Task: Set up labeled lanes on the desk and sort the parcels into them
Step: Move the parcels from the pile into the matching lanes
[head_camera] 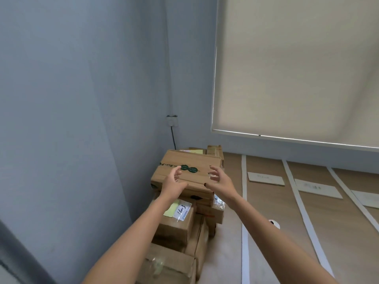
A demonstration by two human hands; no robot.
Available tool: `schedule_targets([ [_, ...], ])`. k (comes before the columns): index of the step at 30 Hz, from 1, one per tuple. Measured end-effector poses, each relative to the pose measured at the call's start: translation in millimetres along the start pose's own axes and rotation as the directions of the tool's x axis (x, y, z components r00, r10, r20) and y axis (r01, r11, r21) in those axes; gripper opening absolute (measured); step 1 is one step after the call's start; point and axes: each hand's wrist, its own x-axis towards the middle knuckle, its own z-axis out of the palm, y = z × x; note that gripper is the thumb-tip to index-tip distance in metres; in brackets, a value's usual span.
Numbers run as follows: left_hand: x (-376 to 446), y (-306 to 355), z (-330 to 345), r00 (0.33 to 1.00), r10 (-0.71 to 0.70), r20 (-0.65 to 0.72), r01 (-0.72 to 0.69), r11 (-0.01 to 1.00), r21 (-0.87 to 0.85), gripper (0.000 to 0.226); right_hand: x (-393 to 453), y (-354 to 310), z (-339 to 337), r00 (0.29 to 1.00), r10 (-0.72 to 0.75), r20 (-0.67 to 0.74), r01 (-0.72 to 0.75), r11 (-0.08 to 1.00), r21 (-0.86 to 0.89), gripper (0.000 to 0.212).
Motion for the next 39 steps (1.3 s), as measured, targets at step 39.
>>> schedule_targets([
  [39,74.3,40.6,58.4,0.991,-0.084,0.103,0.099,0.984,-0.15,0.041,8.9,21.6,-139.0,0.891,0.155,-0.428,-0.122,0.987,0.104,0.067],
])
